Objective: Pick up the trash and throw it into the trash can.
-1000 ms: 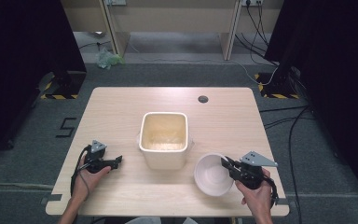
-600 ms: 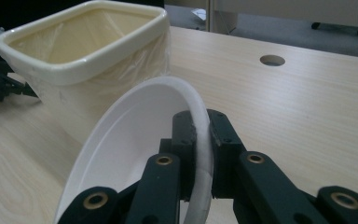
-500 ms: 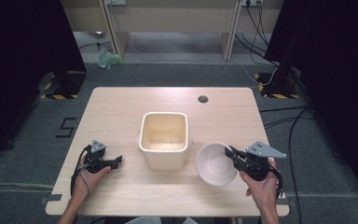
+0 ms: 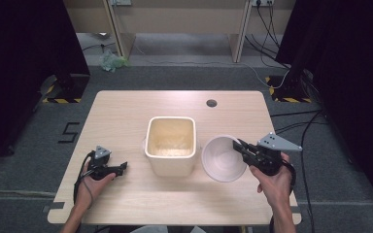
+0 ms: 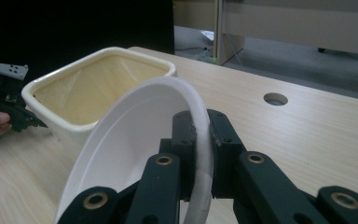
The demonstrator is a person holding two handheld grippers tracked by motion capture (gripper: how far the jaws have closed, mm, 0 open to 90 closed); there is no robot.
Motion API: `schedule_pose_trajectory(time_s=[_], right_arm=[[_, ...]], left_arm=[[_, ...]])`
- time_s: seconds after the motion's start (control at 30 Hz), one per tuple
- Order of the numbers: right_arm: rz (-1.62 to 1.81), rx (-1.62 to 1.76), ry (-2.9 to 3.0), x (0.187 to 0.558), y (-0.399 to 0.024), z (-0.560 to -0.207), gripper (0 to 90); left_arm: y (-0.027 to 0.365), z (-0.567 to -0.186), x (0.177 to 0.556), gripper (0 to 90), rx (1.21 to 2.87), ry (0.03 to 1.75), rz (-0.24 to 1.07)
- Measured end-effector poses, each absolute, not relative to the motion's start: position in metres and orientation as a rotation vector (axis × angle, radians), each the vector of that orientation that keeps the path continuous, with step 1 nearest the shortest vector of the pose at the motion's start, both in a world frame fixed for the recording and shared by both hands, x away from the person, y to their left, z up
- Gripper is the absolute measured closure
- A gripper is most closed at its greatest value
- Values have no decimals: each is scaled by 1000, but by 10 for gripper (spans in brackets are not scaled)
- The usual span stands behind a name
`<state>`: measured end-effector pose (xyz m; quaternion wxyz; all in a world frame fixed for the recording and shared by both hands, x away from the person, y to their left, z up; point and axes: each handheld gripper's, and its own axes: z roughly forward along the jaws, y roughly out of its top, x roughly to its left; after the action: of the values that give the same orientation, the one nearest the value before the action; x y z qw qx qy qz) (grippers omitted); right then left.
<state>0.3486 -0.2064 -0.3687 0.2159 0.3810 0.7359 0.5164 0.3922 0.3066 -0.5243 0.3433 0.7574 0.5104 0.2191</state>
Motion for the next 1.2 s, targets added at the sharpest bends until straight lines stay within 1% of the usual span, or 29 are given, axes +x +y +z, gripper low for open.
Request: schedule_pose_trajectory(time_s=[0.4, 0.67, 1.2], right_arm=[[1477, 985, 2032, 361, -193, -338, 830], [1505, 972, 2050, 374, -179, -332, 830], [1534, 923, 2077, 401, -133, -324, 829]], left_arm=[[307, -524, 392, 146, 1968, 1327, 569], [307, -524, 392, 147, 1968, 1326, 569], [307, -524, 392, 147, 1968, 1327, 568]])
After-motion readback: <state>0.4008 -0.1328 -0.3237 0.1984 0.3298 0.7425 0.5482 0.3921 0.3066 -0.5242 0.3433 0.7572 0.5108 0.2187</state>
